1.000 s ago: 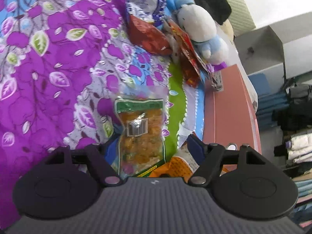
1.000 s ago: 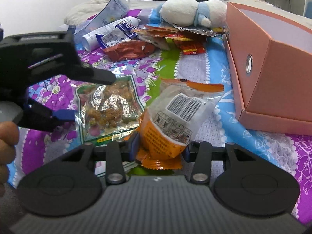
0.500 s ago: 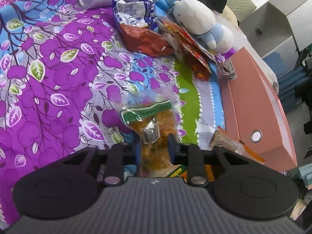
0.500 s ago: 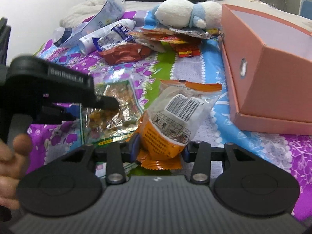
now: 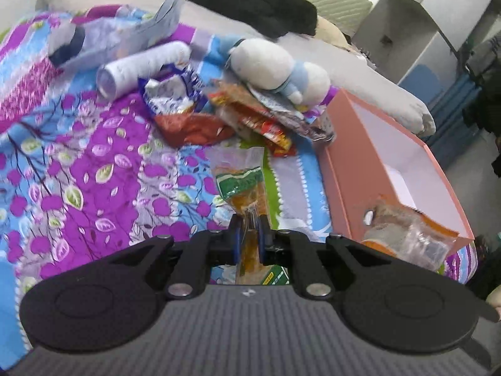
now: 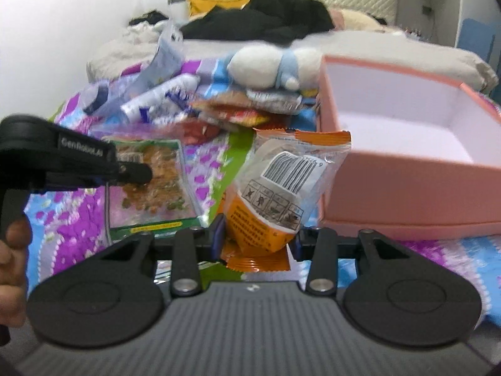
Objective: Organize snacks
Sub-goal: 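Carry the nut bag with the left gripper over the pink box while the right carries the orange bag, then open both grippers to drop the two bags into the pink box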
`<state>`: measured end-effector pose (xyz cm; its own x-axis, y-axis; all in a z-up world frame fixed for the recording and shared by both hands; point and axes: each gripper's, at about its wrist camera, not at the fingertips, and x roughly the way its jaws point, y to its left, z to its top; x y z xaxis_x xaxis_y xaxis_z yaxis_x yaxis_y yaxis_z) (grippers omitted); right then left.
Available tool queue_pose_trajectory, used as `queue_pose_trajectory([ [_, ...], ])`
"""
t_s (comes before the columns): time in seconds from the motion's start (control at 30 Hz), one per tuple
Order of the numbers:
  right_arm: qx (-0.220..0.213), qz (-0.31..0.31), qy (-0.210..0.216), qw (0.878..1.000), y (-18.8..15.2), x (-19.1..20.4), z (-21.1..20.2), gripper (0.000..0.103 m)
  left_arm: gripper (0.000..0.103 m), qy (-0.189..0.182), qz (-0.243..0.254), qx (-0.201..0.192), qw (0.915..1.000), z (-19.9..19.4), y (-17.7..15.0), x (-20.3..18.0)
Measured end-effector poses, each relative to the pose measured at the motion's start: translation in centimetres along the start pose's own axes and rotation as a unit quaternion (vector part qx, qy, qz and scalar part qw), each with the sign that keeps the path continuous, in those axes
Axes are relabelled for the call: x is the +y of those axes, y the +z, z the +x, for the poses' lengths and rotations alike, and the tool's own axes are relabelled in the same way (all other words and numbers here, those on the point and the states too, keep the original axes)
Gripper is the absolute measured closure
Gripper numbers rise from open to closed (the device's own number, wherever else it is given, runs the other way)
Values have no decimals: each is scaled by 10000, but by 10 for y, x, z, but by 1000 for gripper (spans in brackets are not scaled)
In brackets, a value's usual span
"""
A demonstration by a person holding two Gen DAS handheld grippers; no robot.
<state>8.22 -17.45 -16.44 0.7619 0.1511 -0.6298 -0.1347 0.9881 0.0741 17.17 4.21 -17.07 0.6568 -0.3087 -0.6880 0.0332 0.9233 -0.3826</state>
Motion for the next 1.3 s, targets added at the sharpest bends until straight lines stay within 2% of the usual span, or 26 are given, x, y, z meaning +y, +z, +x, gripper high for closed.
queue_pose_trajectory([
  [0.23, -315, 123, -187, 9993, 15, -16, -39, 60, 91, -179, 166, -135, 9996, -27, 14, -24],
  [0.43, -410, 111, -346, 9985, 18, -29, -63, 60, 91, -435, 337, -170, 9983, -44, 20, -50],
  [0.73, -592, 239, -664, 9958, 29, -58, -72, 60, 91, -844, 724, -279, 9934, -42, 42, -101],
  [0.93, -759, 285, -1053, 9911, 65, -91, -56, 60, 91, -1048, 1064, -315, 9883, -18, 74, -149],
  [1.1, -550, 240, -1261, 9902, 92, -122, -29, 60, 91, -1102, 1177, -87, 9869, 22, 107, -185],
  [1.17, -467, 128, -1404, 9889, 101, -132, -17, 60, 91, -1038, 1199, 78, 9873, 43, 118, -196],
  [1.3, -221, 61, -1354, 9905, 112, -151, -1, 60, 91, -937, 1113, 646, 9873, 86, 132, -209],
])
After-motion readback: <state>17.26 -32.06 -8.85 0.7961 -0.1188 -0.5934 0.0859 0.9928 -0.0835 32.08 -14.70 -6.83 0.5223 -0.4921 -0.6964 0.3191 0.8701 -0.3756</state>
